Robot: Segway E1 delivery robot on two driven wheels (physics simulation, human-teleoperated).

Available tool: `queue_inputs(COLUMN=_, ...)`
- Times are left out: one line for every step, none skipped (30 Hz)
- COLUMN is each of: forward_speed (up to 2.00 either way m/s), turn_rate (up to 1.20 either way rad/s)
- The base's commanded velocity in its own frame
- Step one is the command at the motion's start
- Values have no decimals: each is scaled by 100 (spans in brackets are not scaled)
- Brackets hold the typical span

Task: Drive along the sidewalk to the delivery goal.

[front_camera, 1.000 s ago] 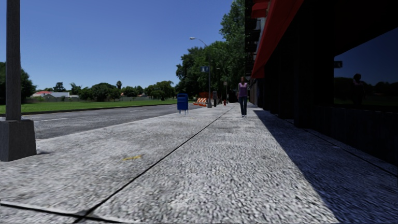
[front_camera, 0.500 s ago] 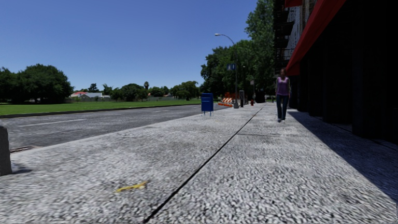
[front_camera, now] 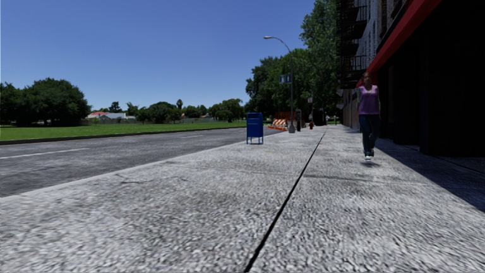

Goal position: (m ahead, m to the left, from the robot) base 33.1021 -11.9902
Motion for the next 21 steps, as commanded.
queue_inputs(forward_speed=200, turn_rate=0)
queue_inputs(forward_speed=200, turn_rate=0)
queue_inputs(forward_speed=200, turn_rate=0)
queue_inputs(forward_speed=200, turn_rate=0)
queue_inputs(forward_speed=200, turn_rate=0)
queue_inputs(forward_speed=200, turn_rate=0)
queue_inputs(forward_speed=200, turn_rate=-3)
queue_inputs(forward_speed=200, turn_rate=-14)
queue_inputs(forward_speed=200, turn_rate=-14)
queue_inputs(forward_speed=200, turn_rate=-24)
queue_inputs(forward_speed=200, turn_rate=-28)
queue_inputs(forward_speed=200, turn_rate=-30)
queue_inputs(forward_speed=200, turn_rate=-30)
queue_inputs(forward_speed=200, turn_rate=-30)
queue_inputs(forward_speed=200, turn_rate=-31)
queue_inputs(forward_speed=200, turn_rate=-34)
queue_inputs(forward_speed=200, turn_rate=-37)
queue_inputs(forward_speed=200, turn_rate=-37)
queue_inputs(forward_speed=200, turn_rate=-38)
queue_inputs(forward_speed=200, turn_rate=-38)
queue_inputs(forward_speed=200, turn_rate=-39)
